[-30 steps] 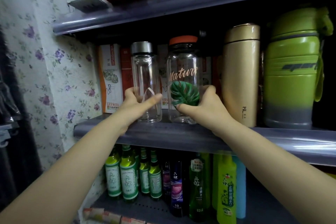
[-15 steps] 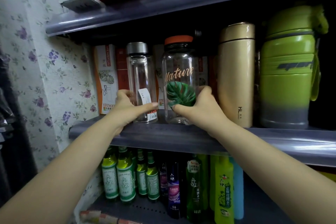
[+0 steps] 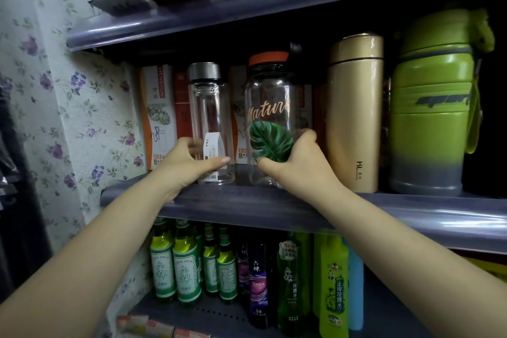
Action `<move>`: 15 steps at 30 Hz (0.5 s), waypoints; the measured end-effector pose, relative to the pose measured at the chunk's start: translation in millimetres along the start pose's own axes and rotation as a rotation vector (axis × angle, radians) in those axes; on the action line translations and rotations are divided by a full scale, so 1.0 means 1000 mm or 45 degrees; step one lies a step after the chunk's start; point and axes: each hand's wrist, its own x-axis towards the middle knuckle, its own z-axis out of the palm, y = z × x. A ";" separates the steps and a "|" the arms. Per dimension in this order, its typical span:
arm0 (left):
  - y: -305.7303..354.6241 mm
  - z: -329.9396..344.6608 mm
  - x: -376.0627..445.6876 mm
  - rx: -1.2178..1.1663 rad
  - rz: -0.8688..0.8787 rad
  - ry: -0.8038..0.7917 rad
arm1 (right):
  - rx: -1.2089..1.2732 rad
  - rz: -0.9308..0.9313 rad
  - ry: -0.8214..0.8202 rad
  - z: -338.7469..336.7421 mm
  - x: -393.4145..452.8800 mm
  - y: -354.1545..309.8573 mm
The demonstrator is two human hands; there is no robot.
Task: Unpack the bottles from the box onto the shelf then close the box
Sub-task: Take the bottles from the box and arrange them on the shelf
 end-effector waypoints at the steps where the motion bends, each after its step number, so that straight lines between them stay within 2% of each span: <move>1: -0.001 -0.001 0.000 -0.009 0.007 0.007 | 0.001 -0.011 0.003 0.000 0.000 0.000; 7: -0.002 0.001 0.001 -0.114 0.050 -0.050 | -0.018 -0.042 0.050 0.000 -0.001 0.001; 15: -0.007 0.003 0.004 -0.093 0.107 -0.033 | -0.006 -0.026 0.019 -0.002 -0.003 -0.002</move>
